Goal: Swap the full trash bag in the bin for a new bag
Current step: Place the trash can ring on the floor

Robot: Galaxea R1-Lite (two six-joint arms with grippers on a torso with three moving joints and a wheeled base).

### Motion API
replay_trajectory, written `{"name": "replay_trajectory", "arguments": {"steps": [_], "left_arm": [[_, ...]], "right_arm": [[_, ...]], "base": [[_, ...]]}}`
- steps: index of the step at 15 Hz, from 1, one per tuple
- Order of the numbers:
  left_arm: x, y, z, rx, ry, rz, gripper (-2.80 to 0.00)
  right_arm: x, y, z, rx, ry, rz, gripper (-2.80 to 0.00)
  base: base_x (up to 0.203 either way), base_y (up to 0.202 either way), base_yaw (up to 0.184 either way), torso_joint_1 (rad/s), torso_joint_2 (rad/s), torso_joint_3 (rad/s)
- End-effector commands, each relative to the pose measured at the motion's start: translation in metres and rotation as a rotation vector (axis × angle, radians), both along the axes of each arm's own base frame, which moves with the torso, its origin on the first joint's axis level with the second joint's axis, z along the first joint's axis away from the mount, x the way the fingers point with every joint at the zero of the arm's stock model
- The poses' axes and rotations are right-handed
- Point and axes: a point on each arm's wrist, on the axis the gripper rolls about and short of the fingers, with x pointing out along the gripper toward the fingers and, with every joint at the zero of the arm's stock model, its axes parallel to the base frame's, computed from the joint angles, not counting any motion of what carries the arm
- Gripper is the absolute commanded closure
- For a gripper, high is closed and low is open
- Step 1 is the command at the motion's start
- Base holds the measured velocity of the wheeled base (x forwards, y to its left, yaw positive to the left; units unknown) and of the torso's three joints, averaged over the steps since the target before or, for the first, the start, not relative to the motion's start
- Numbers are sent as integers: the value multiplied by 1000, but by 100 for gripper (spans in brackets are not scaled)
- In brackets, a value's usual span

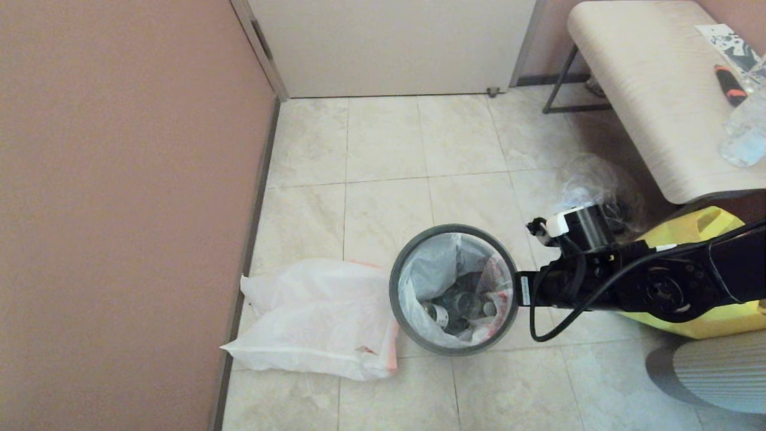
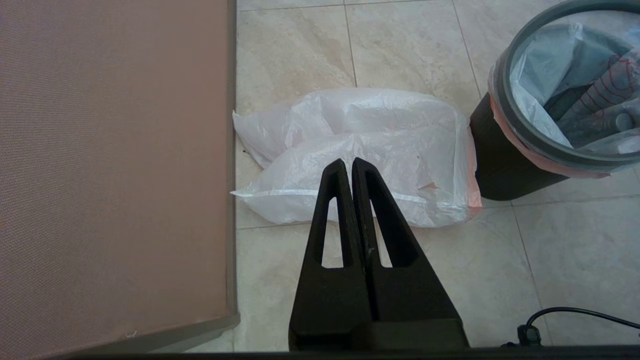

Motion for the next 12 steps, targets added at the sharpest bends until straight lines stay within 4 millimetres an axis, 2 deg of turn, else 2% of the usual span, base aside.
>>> {"name": "replay_trajectory", "arguments": {"steps": [1, 4, 6, 9, 12], "left_arm": [[0, 0, 0, 0, -1, 0, 0], [0, 0, 0, 0, -1, 0, 0], [0, 0, 0, 0, -1, 0, 0], [0, 0, 0, 0, 0, 0, 0], [0, 0, 0, 0, 0, 1, 0]], "right_arm": [[-13, -1, 19, 24, -24, -3, 0], [-39, -2, 44, 67, -19, -4, 0], [-53, 0, 51, 69, 2, 8, 0], [-42, 1, 33, 32, 44, -25, 0], [-16, 7, -1, 0, 74, -56, 0]], "base": [[0, 0, 0, 0, 0, 0], [0, 0, 0, 0, 0, 0], [0, 0, 0, 0, 0, 0], [0, 0, 0, 0, 0, 0], [0, 0, 0, 0, 0, 0]]}}
